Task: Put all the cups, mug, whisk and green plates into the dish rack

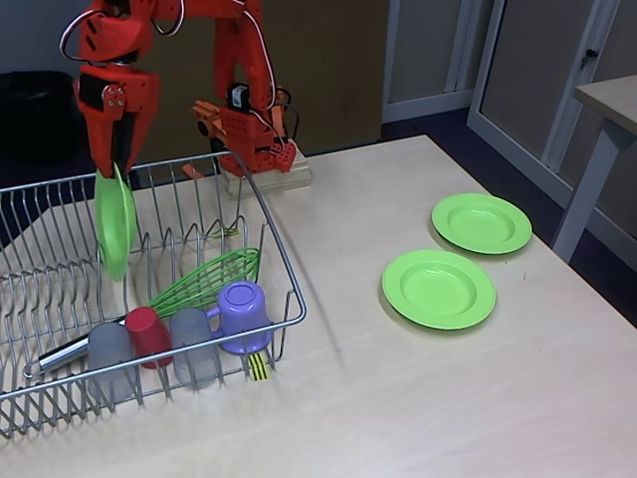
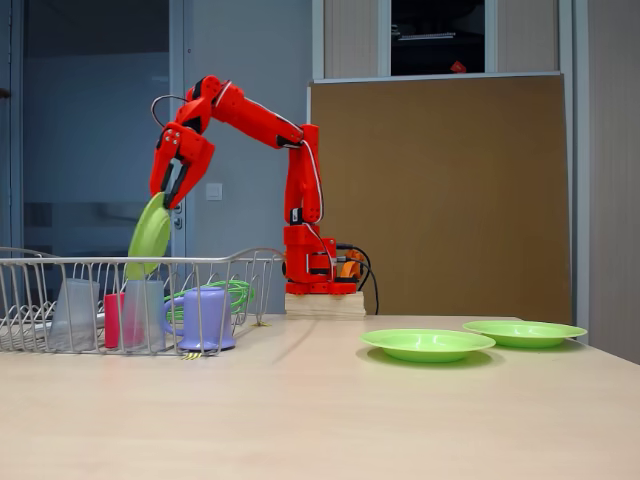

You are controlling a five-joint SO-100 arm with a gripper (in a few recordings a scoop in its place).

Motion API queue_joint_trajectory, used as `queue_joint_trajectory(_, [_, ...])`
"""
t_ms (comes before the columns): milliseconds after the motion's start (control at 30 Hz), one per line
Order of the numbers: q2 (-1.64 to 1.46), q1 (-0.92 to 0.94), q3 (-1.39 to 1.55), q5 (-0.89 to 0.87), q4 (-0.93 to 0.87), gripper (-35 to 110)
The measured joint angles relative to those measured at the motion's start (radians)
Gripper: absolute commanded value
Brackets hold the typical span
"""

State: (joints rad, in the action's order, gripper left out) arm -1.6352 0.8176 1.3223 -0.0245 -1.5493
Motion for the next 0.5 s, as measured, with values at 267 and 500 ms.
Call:
queue_joint_trajectory(267, [0.086,0.049,0.074,0.032,0.115,0])
queue_joint_trajectory(500, [0.19,0.028,0.089,0.109,0.206,3])
